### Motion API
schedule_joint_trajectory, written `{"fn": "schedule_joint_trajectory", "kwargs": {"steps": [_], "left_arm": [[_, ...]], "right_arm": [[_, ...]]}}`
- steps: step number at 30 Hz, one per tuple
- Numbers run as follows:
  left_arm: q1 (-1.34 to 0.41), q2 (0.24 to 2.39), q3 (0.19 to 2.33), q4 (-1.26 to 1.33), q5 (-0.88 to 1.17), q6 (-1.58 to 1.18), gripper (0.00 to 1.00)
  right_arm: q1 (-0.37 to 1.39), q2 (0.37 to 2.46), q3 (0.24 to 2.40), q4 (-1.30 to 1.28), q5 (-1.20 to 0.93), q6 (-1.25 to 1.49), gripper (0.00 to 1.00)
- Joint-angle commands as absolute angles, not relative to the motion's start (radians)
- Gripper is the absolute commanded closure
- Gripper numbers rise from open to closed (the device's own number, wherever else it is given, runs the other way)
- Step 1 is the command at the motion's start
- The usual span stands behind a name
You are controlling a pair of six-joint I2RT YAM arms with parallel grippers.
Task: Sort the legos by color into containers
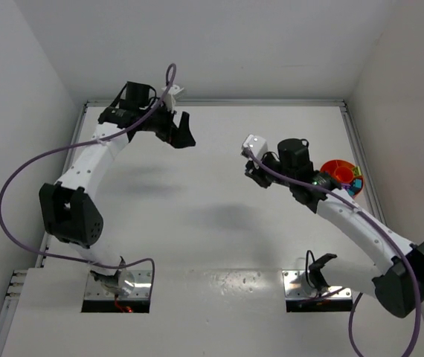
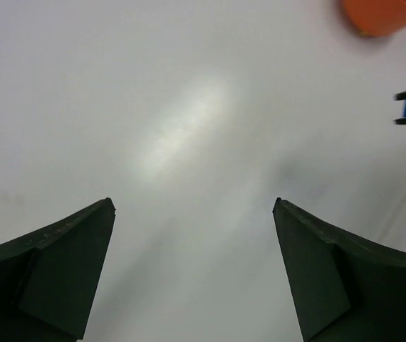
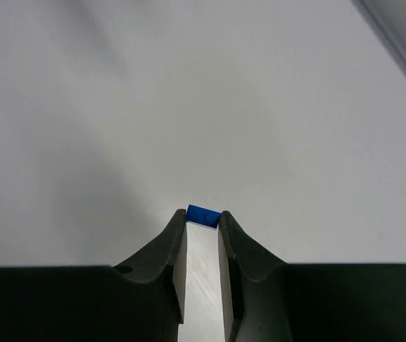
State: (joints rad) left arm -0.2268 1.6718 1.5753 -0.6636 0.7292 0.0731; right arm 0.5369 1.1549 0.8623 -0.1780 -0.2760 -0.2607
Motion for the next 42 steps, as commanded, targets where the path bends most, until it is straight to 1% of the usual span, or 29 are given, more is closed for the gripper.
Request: {"fn": "schedule_joint_trajectory", "kwargs": {"steps": [1,2,4,5,6,9,13,16,19,21,22,25,30,35,42], "left_arm": [[-0.252,1.626,1.627,-0.65,0.346,0.131,0.0],[-0.252,1.653,1.65,-0.65,0.307,0.086,0.0],[-0.219,1.68,1.669,-0.666,0.333,-0.041,0.0],[-0.189,1.716,1.678,-0.682,0.362,-0.052,0.0],[-0.178,1.741,1.704,-0.699,0.484,-0.042,0.0],[-0.155,1.795,1.732,-0.732,0.605,-0.041,0.0],[-0.155,1.827,1.741,-0.732,0.615,-0.051,0.0],[-0.155,1.836,1.759,-0.721,0.624,-0.06,0.0],[-0.155,1.864,1.787,-0.721,0.572,-0.1,0.0],[-0.155,1.885,1.787,-0.733,0.572,-0.11,0.0],[-0.155,1.885,1.787,-0.745,0.606,-0.12,0.0],[-0.155,1.894,1.766,-0.755,0.665,-0.104,0.0],[-0.155,1.885,1.755,-0.755,0.675,-0.094,0.0],[-0.155,1.885,1.744,-0.755,0.655,-0.094,0.0],[-0.155,1.876,1.744,-0.755,0.644,-0.094,0.0]], "right_arm": [[0.496,1.127,0.893,-0.438,-0.068,-0.244,1.0],[0.476,1.127,0.909,-0.48,-0.033,-0.244,1.0],[0.451,1.181,0.981,-0.607,0.044,-0.244,1.0],[0.425,1.198,1.011,-0.648,0.055,-0.244,1.0],[0.413,1.213,1.063,-0.684,0.084,-0.235,1.0],[0.362,1.279,1.149,-0.804,0.15,-0.225,1.0],[0.293,1.348,1.187,-0.885,0.227,-0.225,1.0],[0.239,1.377,1.175,-0.907,0.273,-0.236,1.0],[0.184,1.41,1.175,-0.929,0.284,-0.247,1.0],[0.157,1.451,1.203,-0.93,0.284,-0.256,1.0],[0.129,1.471,1.216,-0.93,0.284,-0.256,1.0],[0.071,1.561,1.336,-0.956,0.284,-0.256,1.0],[0.0,1.678,1.44,-0.969,0.284,-0.247,1.0],[-0.034,1.738,1.47,-0.982,0.275,-0.247,1.0],[-0.066,1.767,1.47,-0.991,0.275,-0.238,1.0]]}}
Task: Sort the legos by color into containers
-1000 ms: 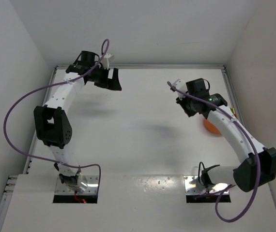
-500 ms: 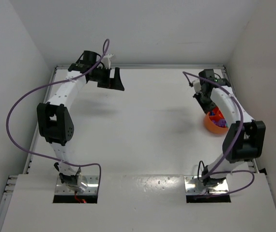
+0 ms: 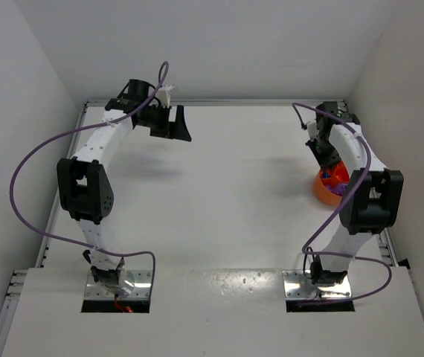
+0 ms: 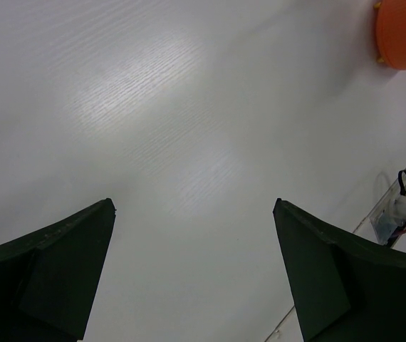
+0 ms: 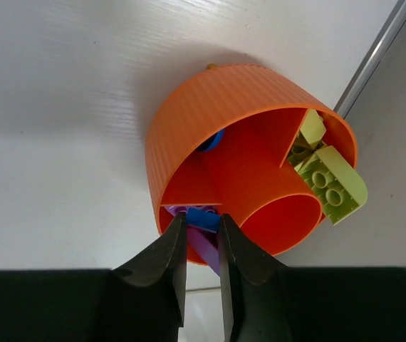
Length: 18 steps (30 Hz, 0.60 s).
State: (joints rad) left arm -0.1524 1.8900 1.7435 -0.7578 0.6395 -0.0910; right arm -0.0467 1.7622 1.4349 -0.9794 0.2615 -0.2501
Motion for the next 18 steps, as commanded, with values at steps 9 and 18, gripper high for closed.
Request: {"fn": "schedule_joint_trajectory", "kwargs": {"steps": [9,18], "left_arm": [[-0.155,1.885,1.744,-0.755,0.604,-0.094,0.0],[-0.155,1.885,1.744,-0.755,0.595,-0.094,0.0]], "right_arm": [[-0.084,1.796,1.479,-0.98,0.282,-0.229,0.7],[-0.074,1.787,1.586,-1.002,0.203,-0.219,0.5]]}}
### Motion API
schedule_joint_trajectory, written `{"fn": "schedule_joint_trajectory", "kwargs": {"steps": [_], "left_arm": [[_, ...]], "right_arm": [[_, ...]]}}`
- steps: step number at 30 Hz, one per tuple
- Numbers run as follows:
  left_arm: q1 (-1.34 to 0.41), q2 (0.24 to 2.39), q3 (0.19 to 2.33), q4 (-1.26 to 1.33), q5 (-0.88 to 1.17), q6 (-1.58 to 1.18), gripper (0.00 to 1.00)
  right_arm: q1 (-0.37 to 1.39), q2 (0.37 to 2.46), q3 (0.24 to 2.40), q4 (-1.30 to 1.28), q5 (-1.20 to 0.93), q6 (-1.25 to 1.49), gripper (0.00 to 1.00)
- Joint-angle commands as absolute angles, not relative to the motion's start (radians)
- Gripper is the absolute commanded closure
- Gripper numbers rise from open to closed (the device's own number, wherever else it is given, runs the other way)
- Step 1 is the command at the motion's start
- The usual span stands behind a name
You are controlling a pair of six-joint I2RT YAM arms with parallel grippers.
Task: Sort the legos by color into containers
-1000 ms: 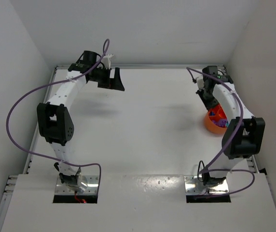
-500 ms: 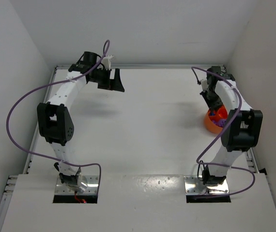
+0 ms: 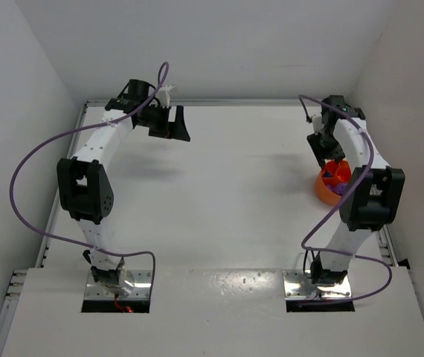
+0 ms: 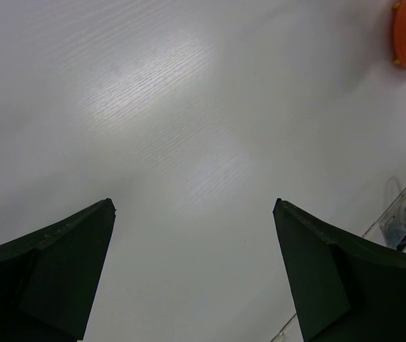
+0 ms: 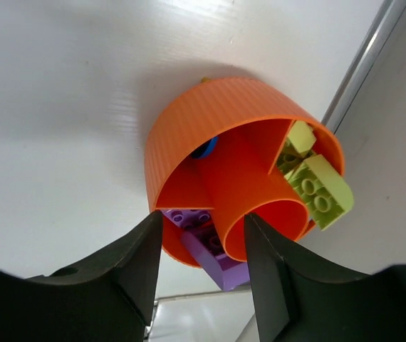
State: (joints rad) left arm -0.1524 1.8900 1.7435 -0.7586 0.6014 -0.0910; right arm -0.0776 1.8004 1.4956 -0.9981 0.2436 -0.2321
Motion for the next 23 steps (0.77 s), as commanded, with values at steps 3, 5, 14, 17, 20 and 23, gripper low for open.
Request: {"fn": "schedule_joint_trajectory", "kwargs": {"steps": [3,5,14,17,20,23], "left_arm": [[-0.155,1.865,1.744,-0.755,0.595,-0.081,0.0],[-0.155,1.856,1.744,-0.755,0.562,-0.081,0.0],[-0.155,1.819,1.733,-0.755,0.462,-0.061,0.0],[-0.155,1.79,1.701,-0.726,0.431,-0.061,0.0],[-0.137,1.737,1.626,-0.646,0.403,-0.071,0.0],[-0.127,1.639,1.528,-0.562,0.379,-0.101,0.0]], "right_arm": [[-0.063,1.766,1.693,-1.023,0.062,-0.21,0.49],[-0.063,1.752,1.78,-1.035,-0.074,-0.17,0.48],[-0.072,1.815,2.074,-1.015,-0.44,-0.035,0.2],[-0.063,1.838,2.114,-1.015,-0.483,-0.026,0.12],[-0.063,1.847,2.082,-1.006,-0.495,-0.035,0.08],[-0.063,1.856,2.071,-1.006,-0.495,-0.055,0.08]]}}
